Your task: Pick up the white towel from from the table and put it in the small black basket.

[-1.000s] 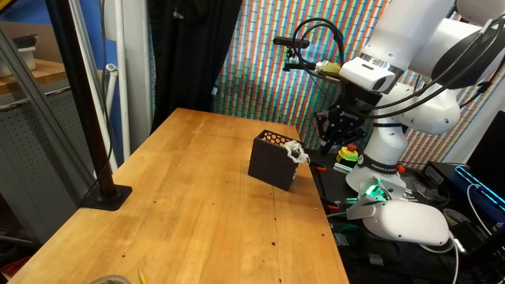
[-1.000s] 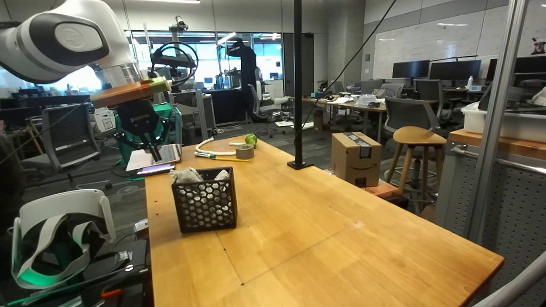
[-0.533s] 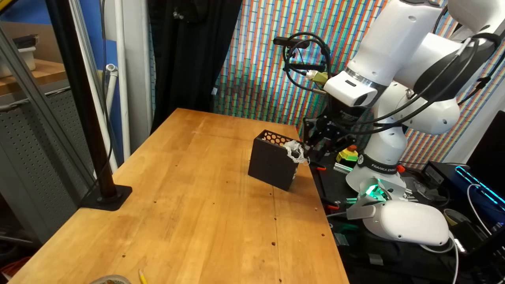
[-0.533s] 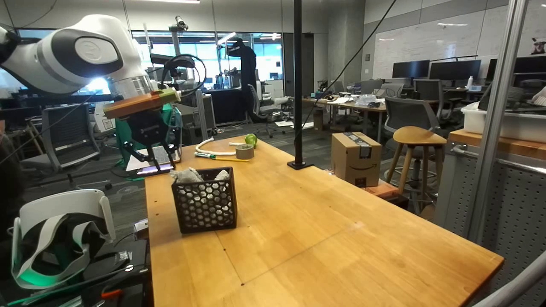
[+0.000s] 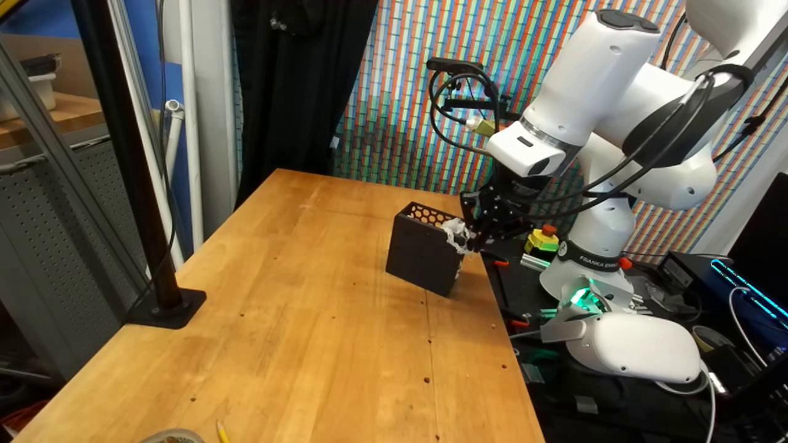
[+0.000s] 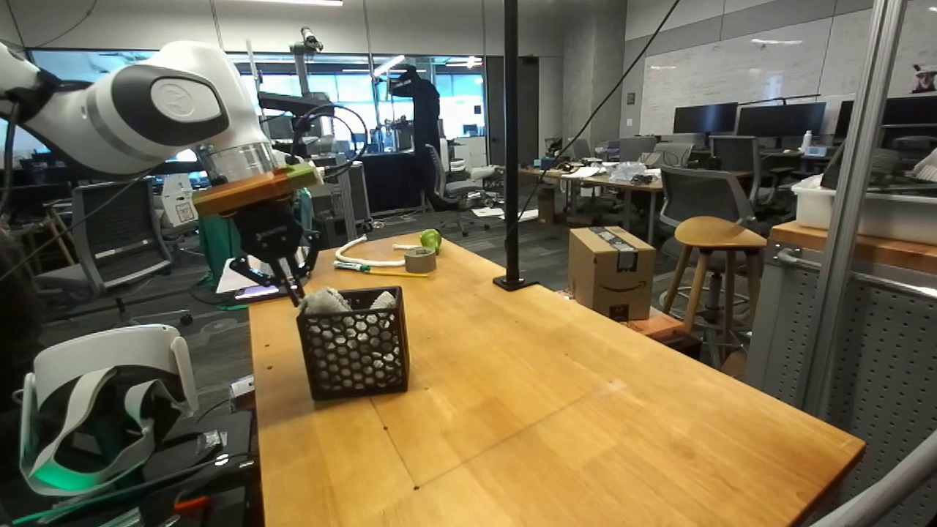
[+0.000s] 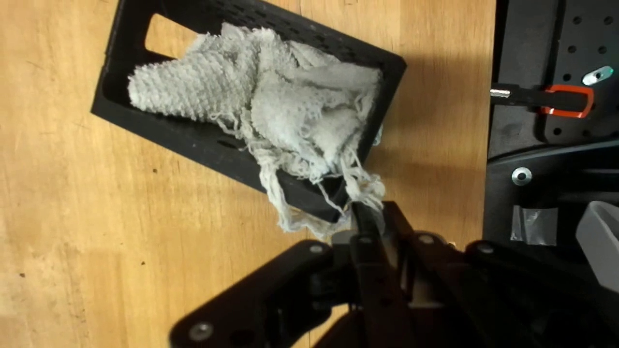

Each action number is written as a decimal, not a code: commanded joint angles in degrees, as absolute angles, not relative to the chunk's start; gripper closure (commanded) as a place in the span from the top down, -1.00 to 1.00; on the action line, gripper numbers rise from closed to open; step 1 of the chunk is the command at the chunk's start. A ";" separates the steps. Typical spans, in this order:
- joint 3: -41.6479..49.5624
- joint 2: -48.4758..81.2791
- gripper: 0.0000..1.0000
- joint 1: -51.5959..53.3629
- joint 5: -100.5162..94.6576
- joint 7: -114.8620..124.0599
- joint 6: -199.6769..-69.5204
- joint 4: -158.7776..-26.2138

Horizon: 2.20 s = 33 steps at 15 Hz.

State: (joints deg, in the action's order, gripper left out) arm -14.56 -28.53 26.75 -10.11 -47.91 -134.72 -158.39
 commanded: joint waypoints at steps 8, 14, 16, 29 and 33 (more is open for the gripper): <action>-12.29 -29.69 -0.91 25.45 -11.12 -46.75 -134.38 -156.60; -8.71 -29.00 -0.90 21.95 -10.71 -45.55 -132.42 -150.21; -8.70 -28.16 -0.92 20.20 -11.77 -44.40 -132.87 -148.85; -8.70 -25.16 -0.88 17.55 -13.82 -42.73 -130.22 -149.91; -9.03 -24.75 -0.90 18.48 -12.87 -43.05 -128.68 -150.17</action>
